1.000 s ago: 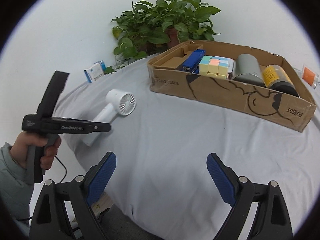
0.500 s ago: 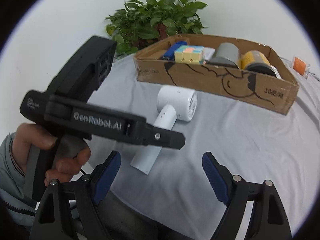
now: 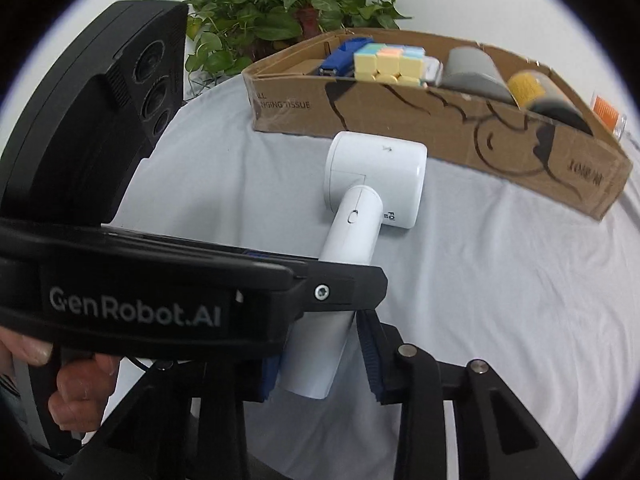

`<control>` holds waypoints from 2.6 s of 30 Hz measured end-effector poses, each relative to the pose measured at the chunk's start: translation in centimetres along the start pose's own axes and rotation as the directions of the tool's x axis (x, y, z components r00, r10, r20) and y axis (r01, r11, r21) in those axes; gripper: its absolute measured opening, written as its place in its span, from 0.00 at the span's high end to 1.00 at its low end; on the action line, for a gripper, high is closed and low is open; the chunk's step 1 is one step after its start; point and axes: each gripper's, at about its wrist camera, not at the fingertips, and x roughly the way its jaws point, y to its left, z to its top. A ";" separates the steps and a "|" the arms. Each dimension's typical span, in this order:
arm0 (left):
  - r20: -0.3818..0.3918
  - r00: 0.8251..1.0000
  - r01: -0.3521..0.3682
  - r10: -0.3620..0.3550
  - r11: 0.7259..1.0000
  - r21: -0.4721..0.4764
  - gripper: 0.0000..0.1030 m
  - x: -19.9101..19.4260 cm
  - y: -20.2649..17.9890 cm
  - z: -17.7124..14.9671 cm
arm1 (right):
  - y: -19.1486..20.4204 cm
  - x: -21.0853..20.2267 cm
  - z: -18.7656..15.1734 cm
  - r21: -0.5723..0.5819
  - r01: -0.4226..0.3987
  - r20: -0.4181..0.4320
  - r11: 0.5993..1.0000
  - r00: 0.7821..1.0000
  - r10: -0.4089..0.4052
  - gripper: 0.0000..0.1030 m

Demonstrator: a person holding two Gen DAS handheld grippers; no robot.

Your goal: Organize rigid objects

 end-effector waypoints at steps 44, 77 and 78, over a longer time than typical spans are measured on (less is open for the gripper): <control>0.704 0.603 -0.606 0.376 0.789 0.098 0.00 -19.8 0.5 7.5 | -2.2 -3.2 12.1 0.109 0.285 0.311 0.952 0.900 -0.305 0.18; 0.630 0.643 -0.604 0.436 0.794 0.067 0.00 -8.2 -6.6 2.3 | -7.7 -7.2 5.4 0.188 0.341 0.304 0.921 0.871 -0.385 0.18; 0.629 0.644 -0.604 0.435 0.794 0.069 0.00 -8.1 -6.5 2.3 | -7.7 -7.1 5.4 0.191 0.344 0.302 0.919 0.870 -0.389 0.18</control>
